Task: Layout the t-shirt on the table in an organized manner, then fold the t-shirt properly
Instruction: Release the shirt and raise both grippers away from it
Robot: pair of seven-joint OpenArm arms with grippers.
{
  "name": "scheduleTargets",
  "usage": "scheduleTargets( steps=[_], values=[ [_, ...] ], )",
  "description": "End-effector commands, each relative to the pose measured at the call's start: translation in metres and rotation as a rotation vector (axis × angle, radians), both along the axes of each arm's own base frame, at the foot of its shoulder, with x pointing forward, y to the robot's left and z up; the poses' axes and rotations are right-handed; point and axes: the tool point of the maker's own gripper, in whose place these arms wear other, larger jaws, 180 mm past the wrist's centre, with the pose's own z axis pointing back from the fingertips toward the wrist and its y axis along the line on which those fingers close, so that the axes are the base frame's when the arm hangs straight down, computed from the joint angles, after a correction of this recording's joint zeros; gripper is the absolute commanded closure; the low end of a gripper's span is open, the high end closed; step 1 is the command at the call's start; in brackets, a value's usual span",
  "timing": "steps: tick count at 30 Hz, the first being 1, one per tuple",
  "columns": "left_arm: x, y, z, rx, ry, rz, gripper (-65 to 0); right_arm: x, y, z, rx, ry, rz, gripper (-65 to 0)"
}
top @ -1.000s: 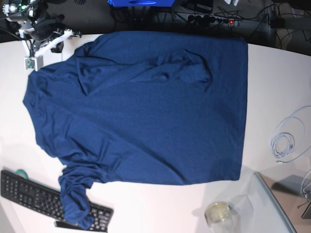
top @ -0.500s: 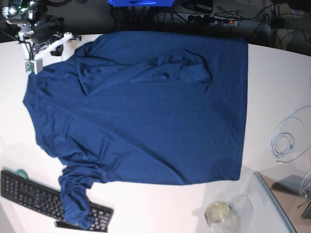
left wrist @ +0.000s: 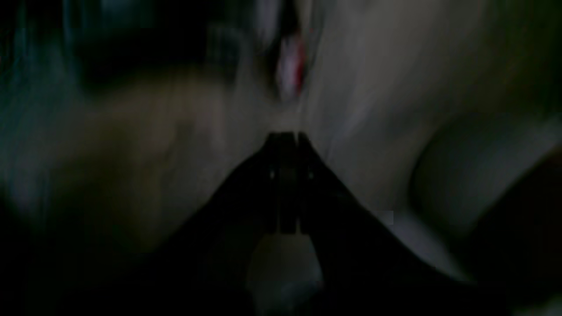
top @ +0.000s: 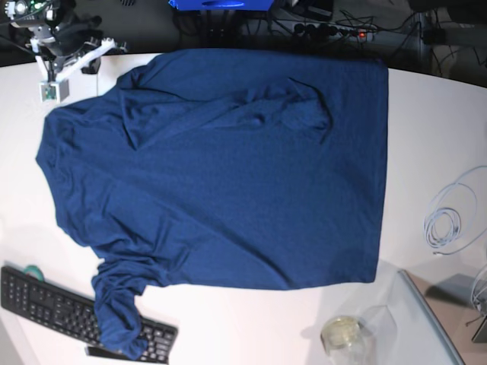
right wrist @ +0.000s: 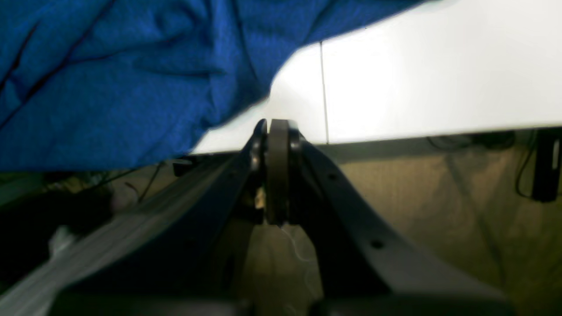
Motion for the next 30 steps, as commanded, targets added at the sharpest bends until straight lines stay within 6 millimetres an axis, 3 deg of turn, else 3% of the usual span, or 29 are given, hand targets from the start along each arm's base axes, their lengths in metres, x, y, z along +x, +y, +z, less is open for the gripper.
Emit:
scheduleTargets(
  steps=[1,5,8,11,13,15,17,24,27,30],
  values=[
    [0.015,-0.003,-0.001,-0.005,-0.026,-0.002,0.0,-0.002,-0.002,0.005,-0.008,-0.015,0.002,0.0],
    [0.111,-0.060,0.006,-0.094,-0.175,0.001,0.0,-0.015,-0.005,0.002,-0.018,0.017,0.013,0.0],
    [0.164,-0.083,0.016,-0.130,-0.257,-0.003,0.0,-0.017,-0.006,0.002,-0.025,0.027,0.040,0.0],
    [0.187,-0.083,0.021,-0.131,-0.295,-0.004,0.0,-0.023,0.004,0.000,-0.013,0.047,0.100,0.0],
    [0.187,-0.079,0.020,-0.124,-0.293,-0.002,0.0,-0.026,0.020,-0.002,0.011,0.056,0.164,0.0],
    [0.177,-0.061,0.015,-0.096,-0.277,0.001,0.0,-0.028,0.030,-0.004,0.028,0.065,0.208,0.0],
    [0.150,-0.045,0.008,-0.071,-0.235,0.003,0.0,-0.031,0.037,-0.005,0.041,0.070,0.221,0.0],
    [0.026,0.016,-0.002,0.023,-0.042,0.003,0.0,-0.029,0.041,-0.005,0.049,0.065,0.228,0.0],
    [-0.021,0.026,0.001,0.038,0.030,0.000,0.0,-0.031,0.039,-0.005,0.046,0.072,0.223,0.0],
    [-0.046,0.028,0.005,0.041,0.069,-0.003,0.0,-0.028,0.041,-0.004,0.049,0.059,0.227,0.0]
  ],
)
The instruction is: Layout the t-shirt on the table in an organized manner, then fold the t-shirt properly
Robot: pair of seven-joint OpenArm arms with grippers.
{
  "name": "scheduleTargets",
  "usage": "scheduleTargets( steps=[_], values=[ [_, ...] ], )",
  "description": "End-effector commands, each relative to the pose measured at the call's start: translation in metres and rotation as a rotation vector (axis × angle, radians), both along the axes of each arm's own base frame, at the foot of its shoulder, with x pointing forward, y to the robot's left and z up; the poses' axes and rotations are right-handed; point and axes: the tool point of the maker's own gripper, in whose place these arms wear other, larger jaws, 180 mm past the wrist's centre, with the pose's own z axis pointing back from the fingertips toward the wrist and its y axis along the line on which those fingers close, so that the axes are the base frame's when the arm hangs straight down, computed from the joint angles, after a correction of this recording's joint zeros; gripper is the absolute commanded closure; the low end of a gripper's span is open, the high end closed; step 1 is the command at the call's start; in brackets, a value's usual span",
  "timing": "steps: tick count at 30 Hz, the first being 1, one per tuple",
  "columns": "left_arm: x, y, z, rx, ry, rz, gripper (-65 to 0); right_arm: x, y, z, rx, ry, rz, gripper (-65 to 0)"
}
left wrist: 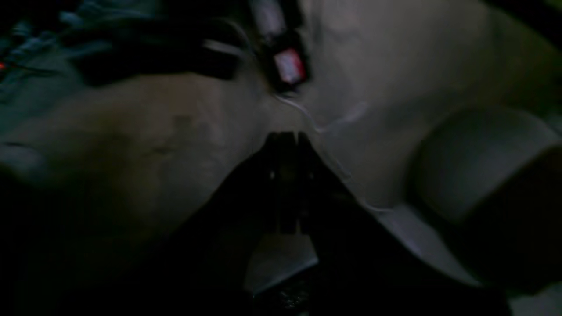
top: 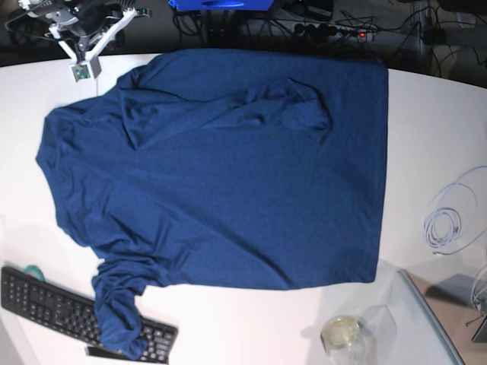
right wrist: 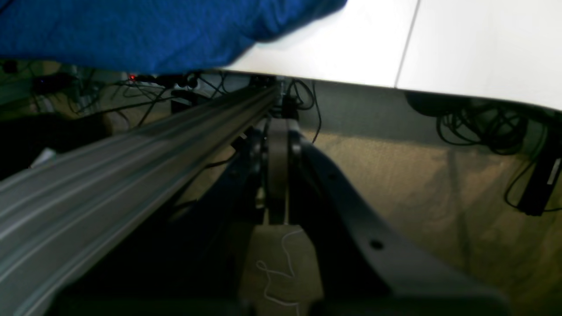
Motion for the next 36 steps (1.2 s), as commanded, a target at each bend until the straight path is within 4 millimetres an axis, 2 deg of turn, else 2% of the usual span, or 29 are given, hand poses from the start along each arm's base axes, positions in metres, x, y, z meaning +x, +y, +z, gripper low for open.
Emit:
scheduleTargets(
  steps=[1,3,5,9,14,16,19,22,25,30,32,36],
  values=[
    [0.006,0.003,-0.001,0.003,-0.021,0.003,0.0,0.005,0.002,0.005,0.006,-0.028,0.004,0.0],
    [0.007,0.002,-0.001,0.001,-0.022,0.000,0.0,0.009,0.006,0.005,0.015,-0.038,0.013,0.0],
    [0.018,0.000,-0.003,-0.002,-0.039,0.000,0.0,0.010,0.013,0.005,0.027,-0.041,0.028,0.0],
    [0.067,-0.007,-0.008,-0.013,-0.114,0.002,0.0,0.010,0.011,0.006,0.024,-0.042,0.026,0.0],
    [0.138,-0.008,-0.009,-0.014,-0.223,0.002,0.0,0.010,0.013,0.005,0.028,-0.042,0.031,0.0],
    [0.161,-0.008,-0.007,-0.014,-0.258,0.001,0.0,0.008,0.011,0.005,0.022,-0.036,0.025,0.0],
    [0.181,-0.008,-0.006,-0.014,-0.289,0.001,0.0,0.006,0.010,0.004,0.021,-0.031,0.024,0.0],
    [0.182,-0.008,-0.006,-0.014,-0.291,0.001,0.0,0.006,0.011,0.004,0.022,-0.031,0.025,0.0],
    [0.172,-0.008,-0.006,-0.014,-0.277,0.000,0.0,0.006,0.010,0.004,0.021,-0.031,0.024,0.0],
    [0.127,-0.008,-0.009,-0.014,-0.206,0.000,0.0,0.001,0.011,0.005,0.025,-0.043,0.017,0.0],
    [0.110,-0.008,-0.009,-0.014,-0.180,0.000,0.0,0.000,0.012,0.007,0.031,-0.072,0.011,-2.9],
    [0.078,-0.008,-0.008,-0.014,-0.131,0.001,0.0,-0.004,0.010,0.009,0.031,-0.106,-0.004,-3.8]
  ],
)
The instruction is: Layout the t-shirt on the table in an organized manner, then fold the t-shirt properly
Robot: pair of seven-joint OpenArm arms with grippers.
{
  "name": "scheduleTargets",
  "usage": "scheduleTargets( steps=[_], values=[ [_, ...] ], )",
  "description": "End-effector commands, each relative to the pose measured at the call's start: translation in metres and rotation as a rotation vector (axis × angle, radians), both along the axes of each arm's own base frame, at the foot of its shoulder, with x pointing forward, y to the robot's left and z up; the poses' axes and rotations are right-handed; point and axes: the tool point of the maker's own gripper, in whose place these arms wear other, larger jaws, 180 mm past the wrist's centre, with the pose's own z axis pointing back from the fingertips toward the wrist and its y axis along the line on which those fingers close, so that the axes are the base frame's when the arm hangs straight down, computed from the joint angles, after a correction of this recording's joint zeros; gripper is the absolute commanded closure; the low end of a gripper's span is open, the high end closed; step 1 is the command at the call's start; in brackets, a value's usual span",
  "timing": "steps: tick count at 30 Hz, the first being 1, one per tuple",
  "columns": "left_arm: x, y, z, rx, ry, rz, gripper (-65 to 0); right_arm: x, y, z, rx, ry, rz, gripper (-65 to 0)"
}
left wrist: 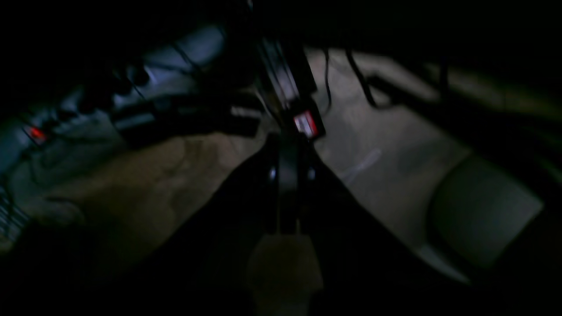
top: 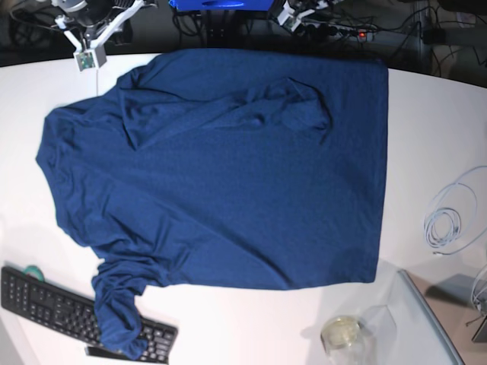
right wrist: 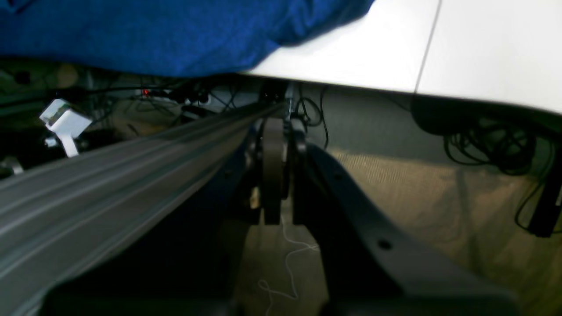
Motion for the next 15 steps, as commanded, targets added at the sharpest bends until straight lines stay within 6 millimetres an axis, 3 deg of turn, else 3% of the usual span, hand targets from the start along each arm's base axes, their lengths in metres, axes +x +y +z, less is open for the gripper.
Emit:
scheduleTargets(
  steps=[1,6,10,15],
  values=[
    [-0.005,-0.001,0.001,-0.008,0.002,-0.001,0.0,0.003,-0.002,0.006,0.002,-0.029,-0.005,-3.8],
    [-0.009,-0.001,0.001,-0.008,0.008,0.000,0.0,-0.005,-0.002,0.004,0.004,-0.008,-0.006,-3.8],
    [0.001,-0.001,0.001,-0.010,-0.011,0.003,0.0,-0.021,-0.001,0.002,0.007,0.030,-0.006,-3.9],
    [0.024,-0.001,0.000,-0.008,-0.042,0.001,0.0,-0.020,0.002,0.002,0.014,0.028,-0.001,-3.8]
  ],
)
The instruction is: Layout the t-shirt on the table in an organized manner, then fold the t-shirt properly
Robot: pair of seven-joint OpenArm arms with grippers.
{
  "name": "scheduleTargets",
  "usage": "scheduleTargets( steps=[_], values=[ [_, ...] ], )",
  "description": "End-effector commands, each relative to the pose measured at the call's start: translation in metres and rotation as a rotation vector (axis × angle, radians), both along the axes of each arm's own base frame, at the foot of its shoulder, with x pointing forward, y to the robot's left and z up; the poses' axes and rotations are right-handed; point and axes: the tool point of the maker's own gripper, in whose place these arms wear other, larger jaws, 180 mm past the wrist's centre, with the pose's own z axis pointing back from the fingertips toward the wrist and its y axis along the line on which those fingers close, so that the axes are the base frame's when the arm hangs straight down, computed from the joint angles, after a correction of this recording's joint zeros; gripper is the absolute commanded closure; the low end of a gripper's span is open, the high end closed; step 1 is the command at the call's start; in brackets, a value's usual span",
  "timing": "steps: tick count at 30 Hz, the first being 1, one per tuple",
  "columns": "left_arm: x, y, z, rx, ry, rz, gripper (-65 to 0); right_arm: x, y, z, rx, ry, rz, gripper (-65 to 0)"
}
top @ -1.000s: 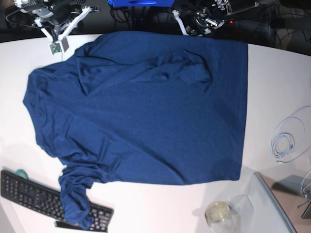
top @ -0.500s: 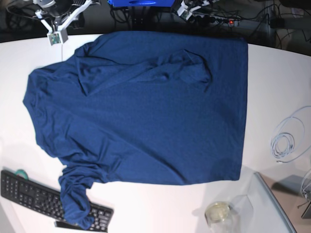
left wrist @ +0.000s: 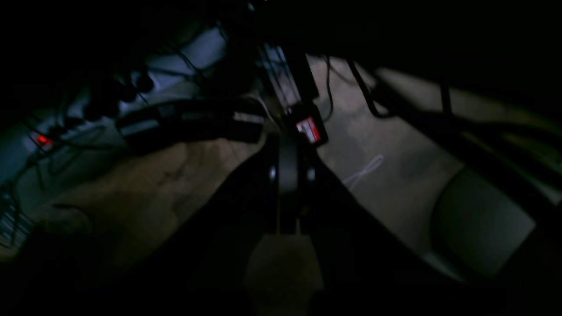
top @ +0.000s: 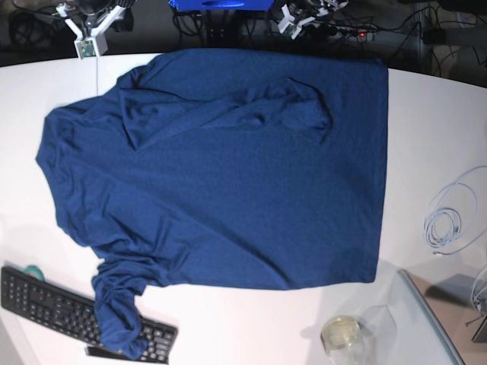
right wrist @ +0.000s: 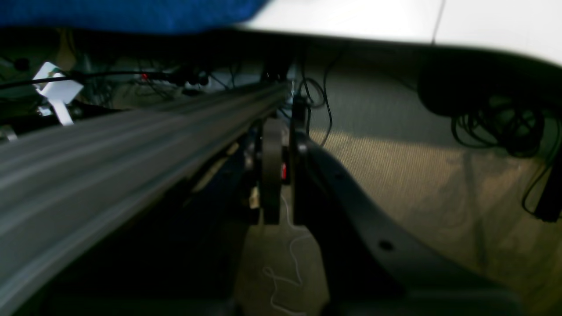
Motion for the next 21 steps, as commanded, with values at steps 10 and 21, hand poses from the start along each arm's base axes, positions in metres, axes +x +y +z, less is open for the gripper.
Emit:
scheduleTargets(
  steps=[10,21],
  values=[
    [-0.004,-0.001,0.001,-0.006,0.002,-0.004,0.0,-0.002,0.008,-0.005,0.023,0.007,0.014,-3.8],
    [0.000,-0.001,0.001,-0.006,-0.003,-0.002,0.0,-0.006,0.008,-0.007,0.016,0.019,0.113,-3.8]
  ],
)
